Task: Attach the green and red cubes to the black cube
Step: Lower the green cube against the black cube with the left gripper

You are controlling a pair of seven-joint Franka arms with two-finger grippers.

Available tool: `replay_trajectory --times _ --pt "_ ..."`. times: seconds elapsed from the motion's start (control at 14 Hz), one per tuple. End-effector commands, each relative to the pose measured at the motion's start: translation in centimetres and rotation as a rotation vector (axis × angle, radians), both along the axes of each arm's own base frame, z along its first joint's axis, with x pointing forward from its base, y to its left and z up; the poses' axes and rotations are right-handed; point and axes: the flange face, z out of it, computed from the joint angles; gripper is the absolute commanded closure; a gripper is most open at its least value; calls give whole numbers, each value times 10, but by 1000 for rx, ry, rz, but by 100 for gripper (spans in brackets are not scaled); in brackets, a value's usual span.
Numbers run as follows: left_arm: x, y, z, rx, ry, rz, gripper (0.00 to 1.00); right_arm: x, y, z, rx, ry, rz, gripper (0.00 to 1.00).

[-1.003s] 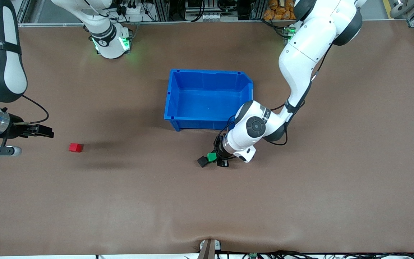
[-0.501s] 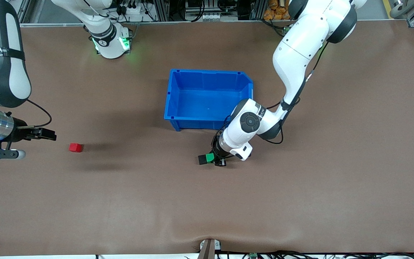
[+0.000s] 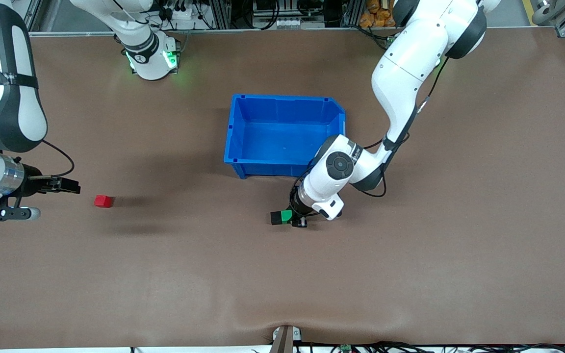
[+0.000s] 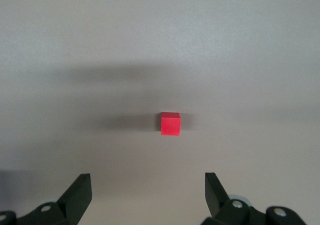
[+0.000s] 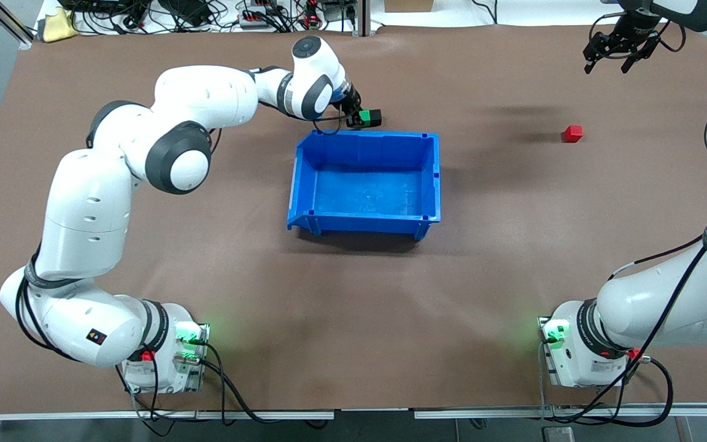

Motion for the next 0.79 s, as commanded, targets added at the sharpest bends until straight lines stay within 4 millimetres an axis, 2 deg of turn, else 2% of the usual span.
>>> replay_trajectory --times 0.0,0.07,0.21,0.29,0.36,0.43,0.5,0.57,0.72 --pt "8 11 -9 48 -45 -83 92 2 -4 -8 14 -7 3 0" --pt "6 11 -11 62 -34 -126 92 2 -4 -9 14 -7 3 0" --pt "14 15 -3 69 -34 -146 90 5 -5 -19 14 -3 1 0" --pt "14 16 -3 74 -27 -157 87 6 -6 -24 13 -1 0 0" --pt "15 17 -3 80 -26 -180 76 7 -7 -28 13 -1 -2 0" --pt "17 20 0 84 -23 -201 56 7 -7 -30 13 1 -2 0" --pt "20 22 3 82 -22 -214 31 8 -6 -32 13 2 0 0" --pt "21 23 6 83 -22 -223 0 8 -7 -34 12 5 0 0" --pt "23 24 13 83 -33 -244 0 9 -7 -36 11 -1 1 0"
